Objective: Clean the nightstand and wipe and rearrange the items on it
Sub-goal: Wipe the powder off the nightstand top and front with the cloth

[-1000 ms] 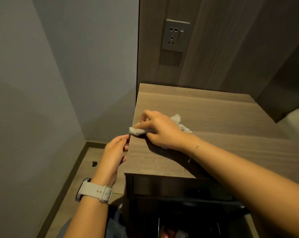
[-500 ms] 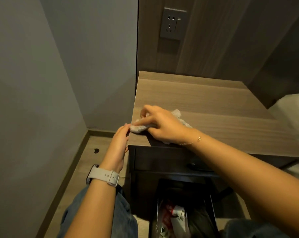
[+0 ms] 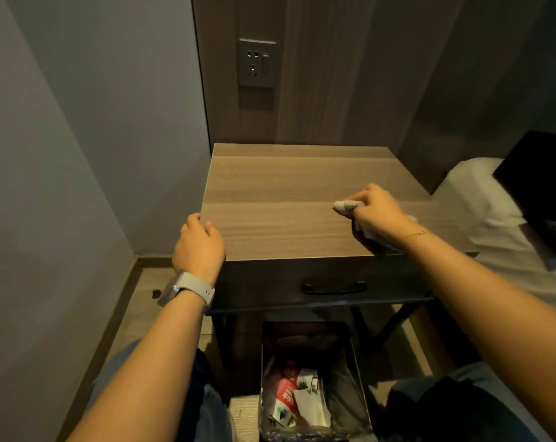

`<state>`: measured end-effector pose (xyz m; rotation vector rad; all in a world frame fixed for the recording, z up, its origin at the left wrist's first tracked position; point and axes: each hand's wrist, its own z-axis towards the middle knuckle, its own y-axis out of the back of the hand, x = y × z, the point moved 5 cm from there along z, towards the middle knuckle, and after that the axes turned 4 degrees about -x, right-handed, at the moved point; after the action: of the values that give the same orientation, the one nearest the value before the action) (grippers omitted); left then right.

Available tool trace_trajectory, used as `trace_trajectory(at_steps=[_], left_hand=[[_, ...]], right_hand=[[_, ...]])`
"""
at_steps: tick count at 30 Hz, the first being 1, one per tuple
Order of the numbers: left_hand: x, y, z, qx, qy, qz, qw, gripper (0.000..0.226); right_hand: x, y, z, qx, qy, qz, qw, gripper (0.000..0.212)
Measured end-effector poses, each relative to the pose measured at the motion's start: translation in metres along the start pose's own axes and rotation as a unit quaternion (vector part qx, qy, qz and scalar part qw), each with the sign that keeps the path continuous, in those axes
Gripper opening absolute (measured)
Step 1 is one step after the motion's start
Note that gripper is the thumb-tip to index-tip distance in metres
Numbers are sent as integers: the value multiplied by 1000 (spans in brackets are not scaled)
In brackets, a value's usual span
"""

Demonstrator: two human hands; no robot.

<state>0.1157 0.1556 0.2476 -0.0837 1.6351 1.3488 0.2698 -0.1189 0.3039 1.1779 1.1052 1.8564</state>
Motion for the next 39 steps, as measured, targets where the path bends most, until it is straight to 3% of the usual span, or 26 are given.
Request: trace_trajectory(at_steps=[3, 5, 7, 9, 11, 13, 15, 17, 19, 24, 26, 28, 30, 33, 35, 39], left_hand=[[0, -1, 4, 3, 6, 11, 1000, 41], [-2, -2, 4, 7, 6, 12, 1000, 42], [-2, -2, 2, 12, 2, 5, 1000, 42], [-1, -3, 3, 19, 0, -5, 1000, 43], [1, -4, 5, 22, 0, -5, 1000, 43], [0, -4, 5, 19, -6, 3, 1000, 43], [0, -4, 6, 11, -6, 14, 1000, 43], [0, -6, 8, -1, -6, 30, 1000, 42], [1, -7, 9, -9, -4, 44, 999, 42], [0, -5, 7, -5, -3, 40, 999, 42], [1, -5, 5, 6, -12, 20, 1000, 42], [2, -5, 5, 18, -18, 2, 1000, 43], [4, -5, 6, 21, -20, -2, 1000, 43], [4, -6, 8, 11, -18, 10, 1000, 42], [3, -7, 9, 1, -16, 21, 1000, 42], [1, -8, 9, -19, -6, 48, 999, 41]], right_hand=[[23, -21, -39, -32, 69, -19, 997, 34], [41, -24, -65, 24, 128, 17, 991, 38], [46, -12, -87, 81, 133, 134, 979, 38], [24, 13, -87, 22, 60, 248, 967, 30], [-33, 34, -70, -111, -46, 294, 948, 18], [-99, 44, -53, -181, -134, 214, 951, 17], [-151, 38, -42, -187, -186, 68, 962, 27], [-143, 30, -53, -204, -241, 25, 949, 20], [-90, 16, -68, -221, -209, 48, 951, 28], [23, -31, -98, -187, -32, 109, 976, 38], [36, -31, -100, -139, 6, 195, 971, 42], [28, -13, -101, -99, 5, 318, 943, 40], [-12, 14, -95, -159, -49, 334, 928, 34], [-101, 46, -82, -272, -168, 184, 929, 34], [-139, 44, -80, -296, -233, 116, 919, 37], [-110, 11, -102, -385, -273, 117, 874, 38]])
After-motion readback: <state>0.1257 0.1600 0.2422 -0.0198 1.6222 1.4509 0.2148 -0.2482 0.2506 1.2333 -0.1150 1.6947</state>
